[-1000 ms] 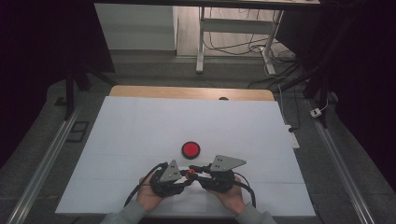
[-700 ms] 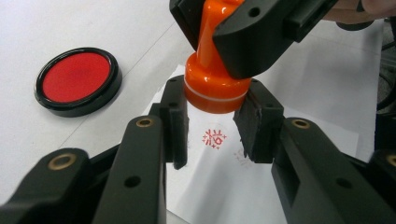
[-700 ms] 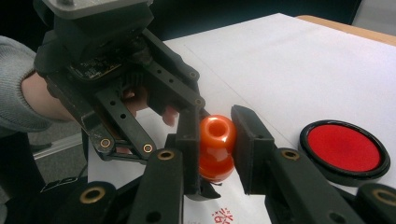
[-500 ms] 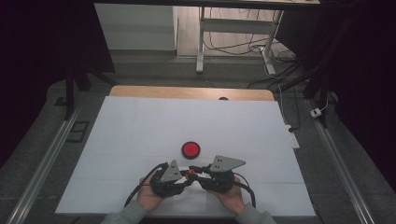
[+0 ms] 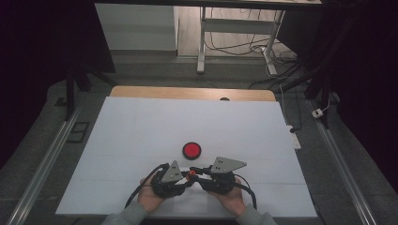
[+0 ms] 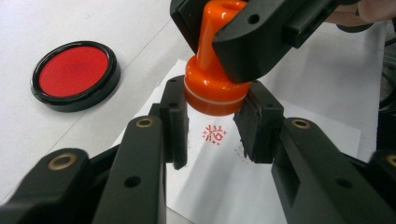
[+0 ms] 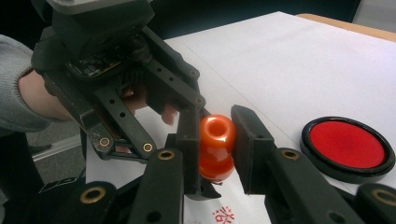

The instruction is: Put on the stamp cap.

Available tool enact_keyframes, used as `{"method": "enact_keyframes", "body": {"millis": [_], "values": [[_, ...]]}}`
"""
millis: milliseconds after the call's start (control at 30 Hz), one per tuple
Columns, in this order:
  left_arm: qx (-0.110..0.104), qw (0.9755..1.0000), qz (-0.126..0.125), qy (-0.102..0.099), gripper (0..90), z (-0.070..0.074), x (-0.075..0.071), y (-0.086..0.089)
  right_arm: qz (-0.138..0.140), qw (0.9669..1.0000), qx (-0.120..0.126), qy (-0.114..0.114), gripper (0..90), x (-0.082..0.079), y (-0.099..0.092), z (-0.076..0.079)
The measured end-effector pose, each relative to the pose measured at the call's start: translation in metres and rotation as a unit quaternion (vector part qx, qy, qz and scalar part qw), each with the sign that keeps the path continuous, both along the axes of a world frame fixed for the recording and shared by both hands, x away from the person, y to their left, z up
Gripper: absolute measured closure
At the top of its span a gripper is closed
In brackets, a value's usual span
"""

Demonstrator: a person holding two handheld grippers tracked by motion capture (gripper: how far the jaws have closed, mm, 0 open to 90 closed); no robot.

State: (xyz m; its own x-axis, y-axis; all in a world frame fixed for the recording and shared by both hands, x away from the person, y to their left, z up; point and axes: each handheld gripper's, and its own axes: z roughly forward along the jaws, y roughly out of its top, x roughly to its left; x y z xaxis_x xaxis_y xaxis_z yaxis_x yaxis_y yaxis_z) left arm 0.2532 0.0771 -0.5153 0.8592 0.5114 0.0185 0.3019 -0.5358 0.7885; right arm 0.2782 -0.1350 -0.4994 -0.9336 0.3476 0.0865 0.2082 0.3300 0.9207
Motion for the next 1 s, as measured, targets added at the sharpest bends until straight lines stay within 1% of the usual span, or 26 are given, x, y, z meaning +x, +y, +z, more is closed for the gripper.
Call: {"method": "enact_keyframes", "body": {"millis": [167,233,433,567,667,733,833,1000], "values": [[-0.005,1.0,0.003,0.001,65.0,0.0003,0.0,0.0003,-0.001,1.0,0.001,-0.004,73.0,-0.0009,0.0002,0.0001],[-0.003,1.0,0.003,0.001,65.0,0.0003,0.0,0.0003,-0.003,1.0,0.003,-0.005,73.0,-0.0012,0.0005,-0.0004],[-0.002,1.0,0.002,0.004,65.0,-0.0002,0.0004,0.0003,-0.001,1.0,-0.001,-0.007,73.0,-0.0012,0.0008,-0.0012],[-0.011,0.9999,-0.001,0.005,64.9,0.0006,0.0012,0.0014,-0.001,1.0,-0.002,-0.009,72.9,-0.001,0.0006,0.0008],[-0.002,1.0,0.002,-0.004,64.8,0.0001,0.0004,0.0007,-0.003,0.9999,-0.004,-0.01,72.8,-0.0013,0.0012,0.0012],[-0.007,1.0,0.001,-0.003,64.7,0.0003,0.0009,0.0015,-0.004,0.9999,-0.004,-0.011,72.7,-0.0012,0.0012,0.0013],[-0.013,0.9999,0.002,-0.001,64.6,0.0006,0.0009,0.0018,-0.005,1.0,0.003,-0.007,72.7,-0.0007,0.0005,0.0023],[-0.015,0.9999,0.004,-0.003,64.5,0.0008,0.0007,0.0019,-0.005,0.9999,0.003,-0.01,72.7,-0.001,0.0002,0.0033]]}}
